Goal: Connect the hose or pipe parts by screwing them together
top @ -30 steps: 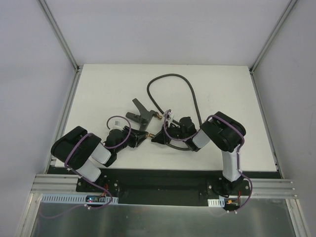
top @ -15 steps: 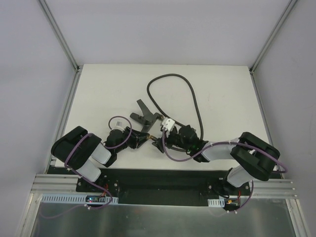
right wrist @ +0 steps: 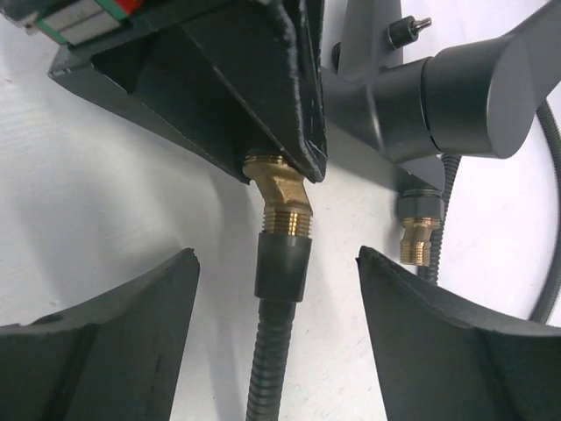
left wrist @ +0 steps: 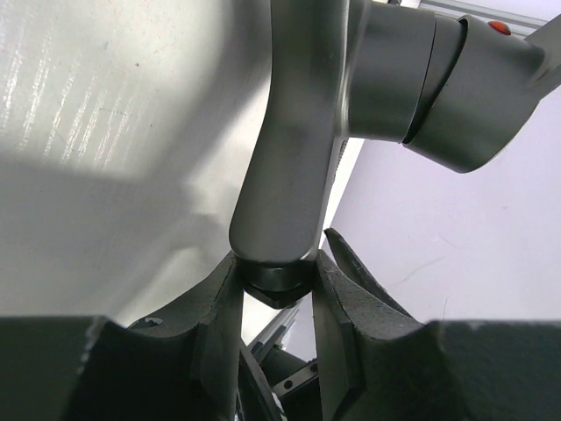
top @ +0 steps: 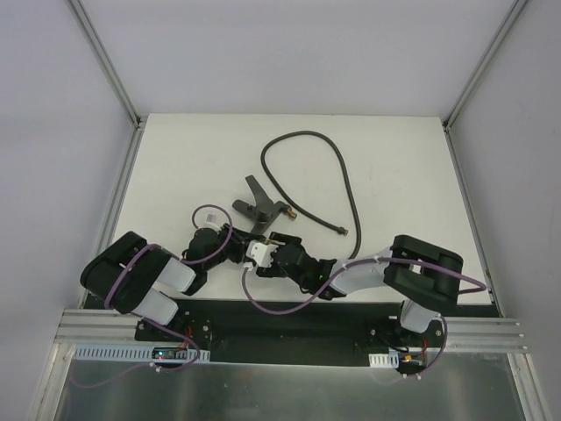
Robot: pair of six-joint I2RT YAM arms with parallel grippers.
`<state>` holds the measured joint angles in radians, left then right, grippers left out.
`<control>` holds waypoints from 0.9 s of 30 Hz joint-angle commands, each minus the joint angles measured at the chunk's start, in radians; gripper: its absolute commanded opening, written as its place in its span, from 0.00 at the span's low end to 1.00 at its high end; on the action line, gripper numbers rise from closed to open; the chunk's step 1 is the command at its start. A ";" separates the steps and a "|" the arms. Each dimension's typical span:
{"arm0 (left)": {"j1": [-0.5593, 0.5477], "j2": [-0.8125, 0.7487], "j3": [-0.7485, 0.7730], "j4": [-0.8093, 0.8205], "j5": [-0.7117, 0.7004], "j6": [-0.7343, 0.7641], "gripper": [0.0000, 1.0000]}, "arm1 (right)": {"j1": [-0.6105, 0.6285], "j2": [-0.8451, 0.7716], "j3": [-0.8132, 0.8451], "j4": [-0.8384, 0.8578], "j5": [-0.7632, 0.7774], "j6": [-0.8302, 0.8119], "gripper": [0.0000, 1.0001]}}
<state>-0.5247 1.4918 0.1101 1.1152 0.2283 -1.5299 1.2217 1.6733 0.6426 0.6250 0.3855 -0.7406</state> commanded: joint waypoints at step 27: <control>-0.026 -0.104 -0.015 0.069 -0.010 0.111 0.00 | -0.481 0.264 0.084 0.675 -1.126 0.949 0.01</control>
<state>-0.5220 1.3922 0.0914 1.0393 0.1143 -1.4708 0.8272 1.8507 0.7048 0.8558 -0.4591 -0.1444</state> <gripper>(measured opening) 0.304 0.241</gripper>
